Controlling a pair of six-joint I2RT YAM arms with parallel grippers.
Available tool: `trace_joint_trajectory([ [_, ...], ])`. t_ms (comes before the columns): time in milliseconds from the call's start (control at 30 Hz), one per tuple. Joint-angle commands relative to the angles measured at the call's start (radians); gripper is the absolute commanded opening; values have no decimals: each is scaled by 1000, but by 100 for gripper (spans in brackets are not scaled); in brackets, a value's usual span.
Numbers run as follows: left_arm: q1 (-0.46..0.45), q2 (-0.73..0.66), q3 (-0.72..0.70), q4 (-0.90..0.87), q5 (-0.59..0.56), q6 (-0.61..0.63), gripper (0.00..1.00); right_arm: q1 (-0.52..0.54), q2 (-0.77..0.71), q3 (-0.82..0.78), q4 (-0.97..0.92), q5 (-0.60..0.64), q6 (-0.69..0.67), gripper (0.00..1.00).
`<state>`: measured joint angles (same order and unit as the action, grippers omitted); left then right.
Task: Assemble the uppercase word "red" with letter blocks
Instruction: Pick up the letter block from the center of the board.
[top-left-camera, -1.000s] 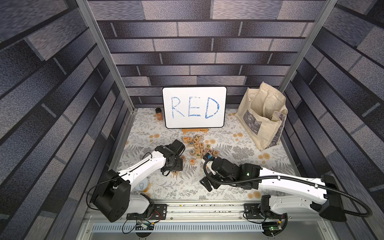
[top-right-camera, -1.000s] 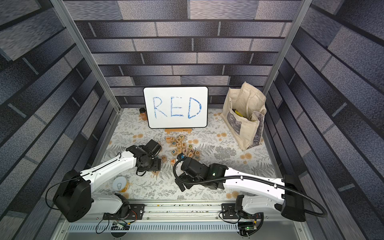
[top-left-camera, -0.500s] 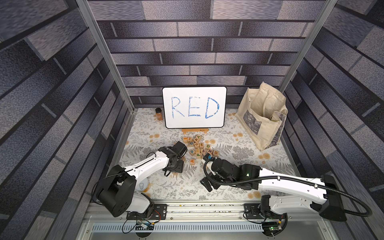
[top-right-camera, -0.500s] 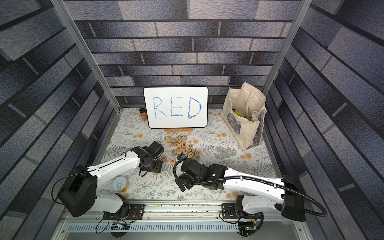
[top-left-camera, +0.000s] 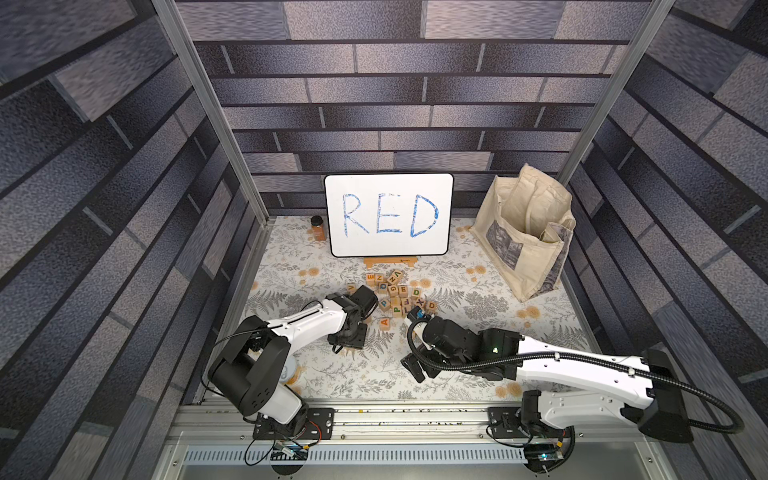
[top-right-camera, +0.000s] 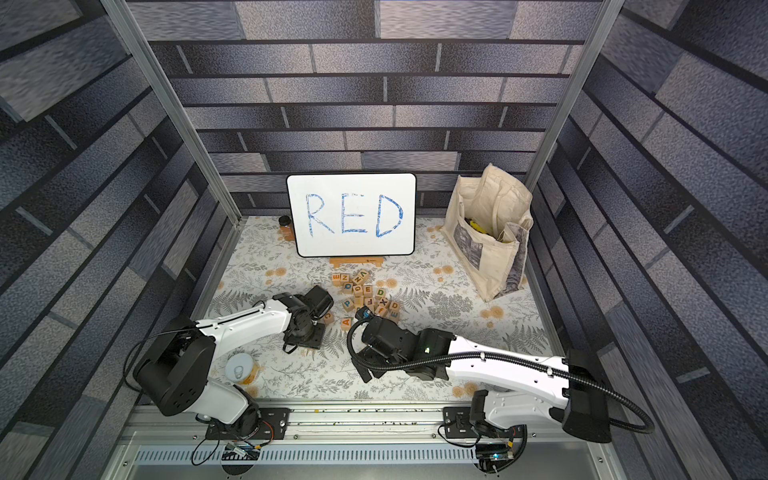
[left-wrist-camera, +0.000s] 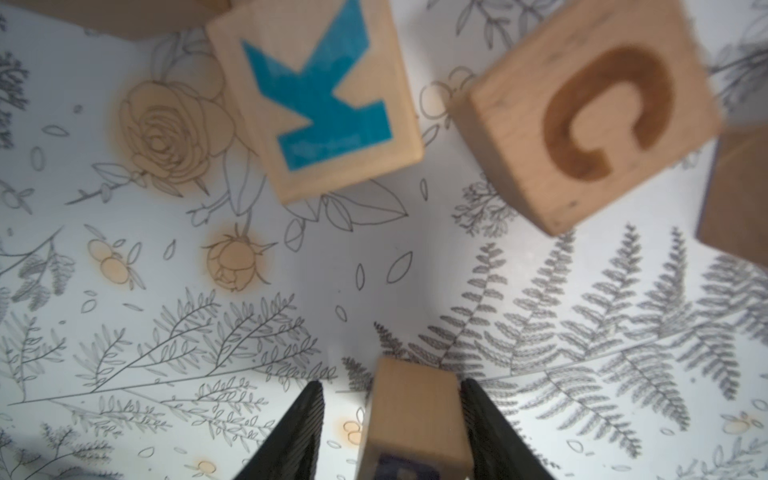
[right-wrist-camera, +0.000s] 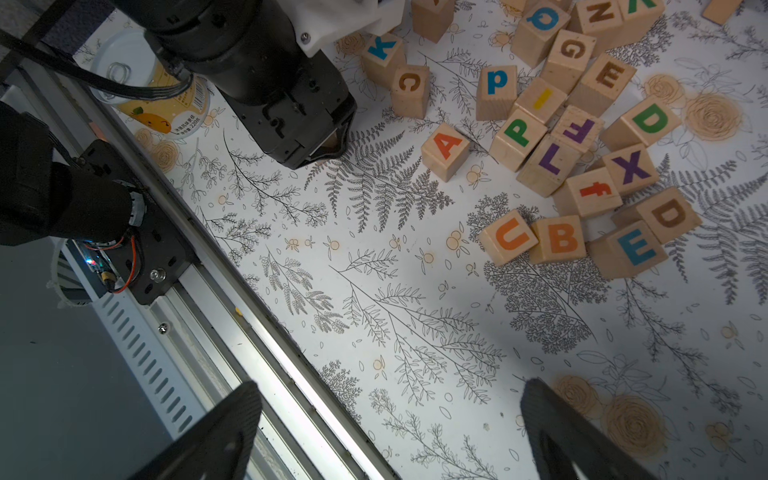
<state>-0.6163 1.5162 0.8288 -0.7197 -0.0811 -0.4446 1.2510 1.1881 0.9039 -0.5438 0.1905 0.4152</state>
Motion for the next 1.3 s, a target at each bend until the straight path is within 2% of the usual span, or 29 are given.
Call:
trace_joint_trajectory([
  [0, -10, 14, 25, 0, 1, 9, 47, 11, -16, -14, -19, 24, 6, 100],
  [167, -25, 13, 38, -9, -4, -10, 32, 11, -18, -14, -25, 32, 4, 100],
  [633, -77, -30, 68, -24, 27, -167, 30, 9, 17, 28, -39, 19, 24, 100],
  [867, -95, -33, 103, -29, 33, -201, 30, -4, 31, 43, -38, -3, 26, 100],
  [1267, -156, -2, 131, 9, 49, -286, 30, -24, -10, -7, -36, -46, 49, 100],
])
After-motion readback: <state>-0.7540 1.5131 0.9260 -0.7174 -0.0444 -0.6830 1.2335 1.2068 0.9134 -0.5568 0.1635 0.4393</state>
